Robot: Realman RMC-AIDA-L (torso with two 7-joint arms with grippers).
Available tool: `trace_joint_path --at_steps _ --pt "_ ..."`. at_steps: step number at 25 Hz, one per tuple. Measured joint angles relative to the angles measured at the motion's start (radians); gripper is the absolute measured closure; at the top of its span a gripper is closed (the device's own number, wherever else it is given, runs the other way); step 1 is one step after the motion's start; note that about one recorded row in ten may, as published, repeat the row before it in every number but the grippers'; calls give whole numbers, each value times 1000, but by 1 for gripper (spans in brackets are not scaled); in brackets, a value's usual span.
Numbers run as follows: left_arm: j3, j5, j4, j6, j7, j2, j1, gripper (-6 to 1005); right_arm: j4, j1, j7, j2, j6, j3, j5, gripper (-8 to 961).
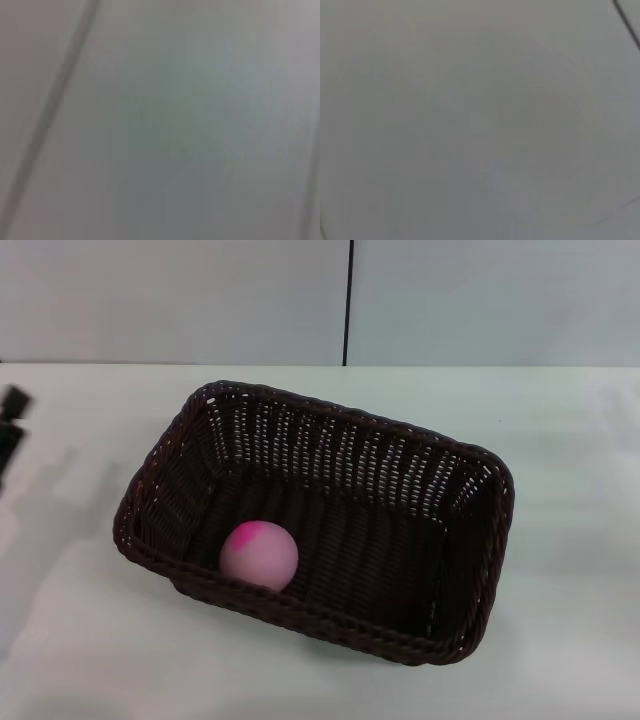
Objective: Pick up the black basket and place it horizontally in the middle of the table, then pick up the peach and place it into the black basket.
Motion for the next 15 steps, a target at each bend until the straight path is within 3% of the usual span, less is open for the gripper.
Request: trace_joint_path --at_steps 3,4,10,15 --pt "-160 0 -61 5 98 -1 44 364 0 -10 0 0 -1 45 0 476" --pt "-160 0 -61 5 98 -1 44 364 -1 -16 0 0 -1 63 0 476" --pt "-384 -1 -117 6 191 -3 82 364 -6 -48 0 0 -1 187 0 477" --pt "-457 -1 -122 -4 194 -3 77 364 -7 -78 0 0 -1 318 0 477"
